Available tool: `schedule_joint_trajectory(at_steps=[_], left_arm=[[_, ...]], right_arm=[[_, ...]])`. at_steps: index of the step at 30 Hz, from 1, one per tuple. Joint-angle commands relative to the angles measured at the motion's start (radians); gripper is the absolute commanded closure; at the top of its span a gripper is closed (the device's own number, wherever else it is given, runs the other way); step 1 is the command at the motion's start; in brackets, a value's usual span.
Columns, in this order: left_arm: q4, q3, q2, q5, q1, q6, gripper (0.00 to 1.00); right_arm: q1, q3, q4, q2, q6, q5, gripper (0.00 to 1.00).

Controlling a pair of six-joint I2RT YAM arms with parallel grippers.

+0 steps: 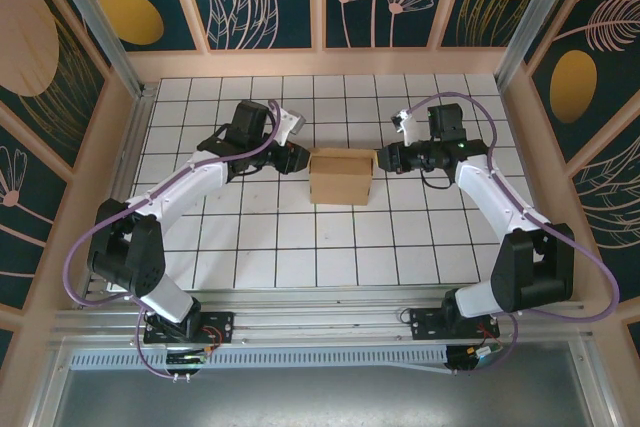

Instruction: Fold the paper box

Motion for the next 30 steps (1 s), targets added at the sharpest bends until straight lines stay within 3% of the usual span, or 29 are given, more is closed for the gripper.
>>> schedule_joint_trajectory(at_steps=[1,10,16,20,30], left_arm=[[-0.039,0.038,0.009,0.018,-0.009,0.004,0.65],[-0.038,0.038,0.019,0.021,-0.012,-0.035,0.73],[0.030,0.027,0.005,0.012,-0.014,-0.180,0.80],[0.090,0.014,-0.007,0.030,-0.025,-0.289,0.78],[0.081,0.010,0.024,0.001,-0.043,-0.318,0.78]], right_arm=[[0.011,0.039,-0.020,0.003,-0.004,0.012,0.76],[0.030,0.053,-0.021,0.013,0.016,0.039,0.81],[0.071,0.056,-0.011,0.009,0.050,0.102,0.80],[0.085,0.042,0.030,-0.001,0.083,0.115,0.83],[0.099,0.009,0.100,-0.007,0.200,0.137,0.93]])
